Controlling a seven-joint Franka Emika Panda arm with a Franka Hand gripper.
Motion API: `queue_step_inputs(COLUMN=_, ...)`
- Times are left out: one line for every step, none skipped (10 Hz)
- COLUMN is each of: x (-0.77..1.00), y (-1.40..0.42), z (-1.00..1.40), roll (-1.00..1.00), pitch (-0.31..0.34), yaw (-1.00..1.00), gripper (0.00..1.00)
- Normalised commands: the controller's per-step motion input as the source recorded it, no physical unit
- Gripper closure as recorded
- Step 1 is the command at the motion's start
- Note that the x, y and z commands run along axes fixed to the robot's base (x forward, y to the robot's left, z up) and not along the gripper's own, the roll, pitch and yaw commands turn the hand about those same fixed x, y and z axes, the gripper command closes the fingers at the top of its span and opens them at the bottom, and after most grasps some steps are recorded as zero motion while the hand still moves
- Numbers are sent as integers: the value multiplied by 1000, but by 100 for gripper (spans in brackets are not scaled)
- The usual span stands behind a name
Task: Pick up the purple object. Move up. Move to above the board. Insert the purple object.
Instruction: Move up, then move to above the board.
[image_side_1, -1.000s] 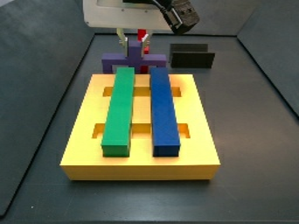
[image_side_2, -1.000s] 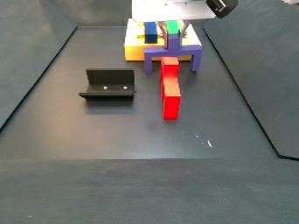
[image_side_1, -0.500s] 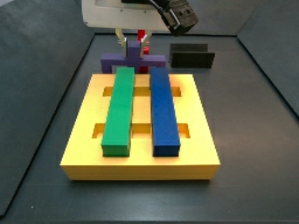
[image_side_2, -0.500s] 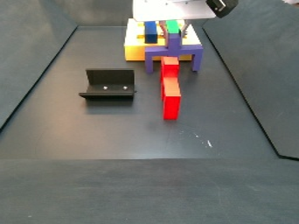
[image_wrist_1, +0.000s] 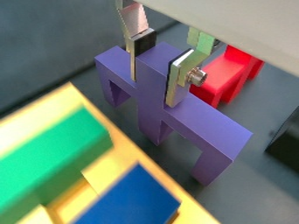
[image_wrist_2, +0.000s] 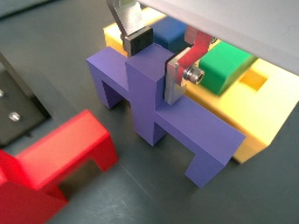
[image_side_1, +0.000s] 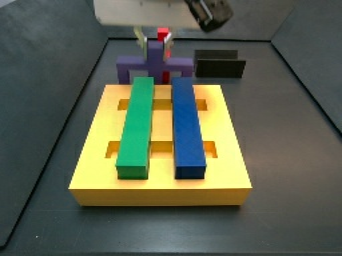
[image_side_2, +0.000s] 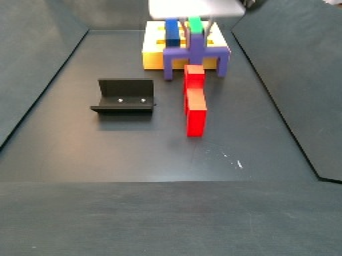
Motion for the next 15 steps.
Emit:
queue_step_inputs(x=-86, y=-11, z=624, roll=-13, pitch=27, yaw=-36, gripper=100)
queue_step_inputs(x=-28, y=-3, z=237, roll=-52, pitch=0, yaw=-18, gripper=100)
queue_step_inputs(x=0, y=0, z=1400, roll=0, pitch=0, yaw=0, gripper=100)
queue_step_inputs(x=-25, y=1, z=1400, roll=6, pitch=39, yaw=3, gripper=100)
queue_step_inputs(x=-43, y=-2, z=1400, roll=-23, pitch=32, yaw=1, gripper=100)
queue_step_inputs(x=13, y=0, z=1400, roll=-40, pitch=30, yaw=-4, gripper=100)
queue_step_inputs(x=50, y=1, z=901, roll=-22, pitch=93, yaw=-4, gripper=100)
queue_step_inputs(x=38, y=3, z=565, roll=-20, pitch=100, yaw=-8, gripper=100)
queue_step_inputs(x=33, y=3, z=315, roll=-27, pitch=77, yaw=-6, gripper=100)
queue_step_inputs(x=21, y=4, z=200, roll=-29, pitch=58, yaw=-2, gripper=100)
queue_step_inputs(x=316, y=-1400, z=432, roll=-10, pitch=95, yaw=-246, gripper=100)
queue_step_inputs(x=311, y=-1400, z=397, roll=-6, pitch=95, yaw=-239, gripper=100)
queue_step_inputs(x=370, y=-1400, z=376, roll=78, pitch=160, yaw=-106, gripper=100)
queue_step_inputs(x=327, y=-866, z=229, roll=56, pitch=201, yaw=-29, gripper=100)
queue_step_inputs(x=235, y=-512, z=141, roll=58, pitch=191, yaw=-8, gripper=100)
